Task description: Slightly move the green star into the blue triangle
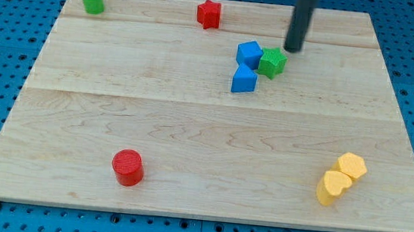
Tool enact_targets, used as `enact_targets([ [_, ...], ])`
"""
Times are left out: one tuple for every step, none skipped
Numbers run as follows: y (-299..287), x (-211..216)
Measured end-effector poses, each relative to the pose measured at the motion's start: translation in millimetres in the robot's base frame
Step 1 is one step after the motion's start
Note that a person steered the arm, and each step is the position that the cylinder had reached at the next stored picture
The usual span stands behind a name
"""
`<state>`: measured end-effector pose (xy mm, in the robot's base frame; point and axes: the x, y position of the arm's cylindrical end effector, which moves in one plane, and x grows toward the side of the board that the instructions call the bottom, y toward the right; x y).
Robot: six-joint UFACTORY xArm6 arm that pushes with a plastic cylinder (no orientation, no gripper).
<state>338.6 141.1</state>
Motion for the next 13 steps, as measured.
enact_targets([
  [-0.5, 39.1],
  [-0.5, 40.1],
  [-0.5, 40.1],
  [5.5, 45.0],
  [-21.6, 80.0],
  [-21.6, 36.9],
  [-20.5, 26.1],
  [-17.0, 26.1],
  [-17.0, 26.1],
  [-16.1, 26.1],
  [-17.7, 26.5],
  [-15.4, 26.7],
  [-15.4, 33.6],
])
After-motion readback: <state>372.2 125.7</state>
